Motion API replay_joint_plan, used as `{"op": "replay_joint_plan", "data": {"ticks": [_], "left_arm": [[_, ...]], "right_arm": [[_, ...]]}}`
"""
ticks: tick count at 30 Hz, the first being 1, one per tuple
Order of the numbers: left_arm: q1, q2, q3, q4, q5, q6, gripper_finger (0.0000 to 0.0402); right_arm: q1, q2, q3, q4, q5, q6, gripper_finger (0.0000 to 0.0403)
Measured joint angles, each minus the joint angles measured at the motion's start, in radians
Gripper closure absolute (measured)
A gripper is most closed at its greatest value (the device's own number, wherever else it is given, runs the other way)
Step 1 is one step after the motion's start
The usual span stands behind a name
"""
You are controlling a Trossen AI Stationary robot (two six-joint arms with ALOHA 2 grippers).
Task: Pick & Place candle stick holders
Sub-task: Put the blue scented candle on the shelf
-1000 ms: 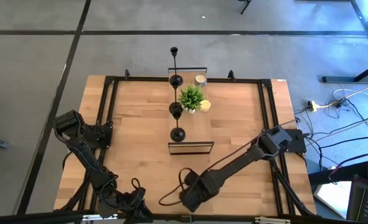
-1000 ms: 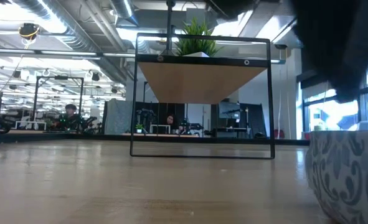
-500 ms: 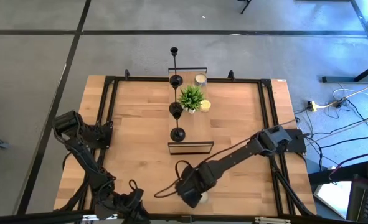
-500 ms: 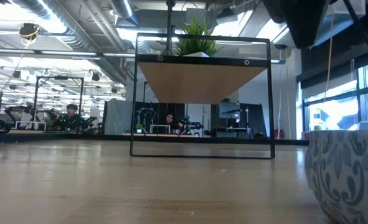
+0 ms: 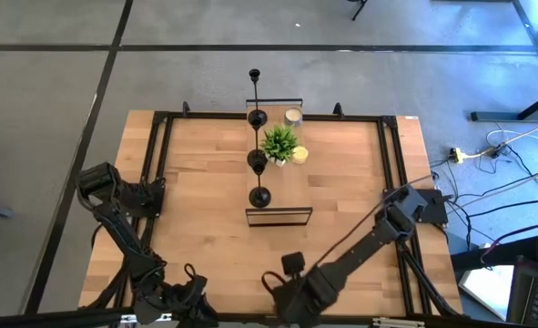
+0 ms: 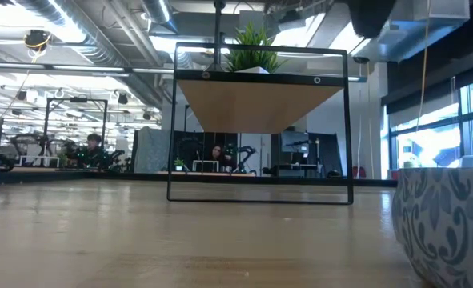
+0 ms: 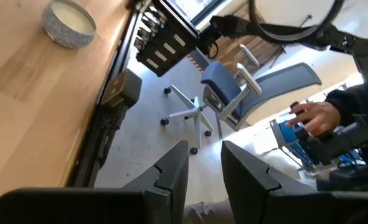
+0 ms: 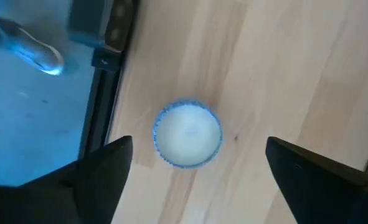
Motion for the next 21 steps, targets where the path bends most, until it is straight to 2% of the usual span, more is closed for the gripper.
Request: {"op": "replay_joint_plan", "data": {"ticks": [2,7,15,21], "left_arm": [[-0.006,0.000,0.000,0.000,-0.025,0.000,0.0311],[-0.023,0.000,0.000,-0.004,-0.079,0.008,0.0311],[-0.026,0.000,0.000,-0.010,-0.112,0.022,0.0311],[-0.030,0.000,0.000,-0.005,-0.115,0.020,0.0311]], "right_arm": [[0.018,0.000,0.000,0.007,0.042,-0.037,0.0023],[0.024,0.000,-0.010,0.029,0.041,0.002,0.0005],[0.008,0.005,-0.079,0.133,0.017,0.006,0.0003],[0.009,0.006,-0.141,0.144,0.010,0.015,0.0003]]}}
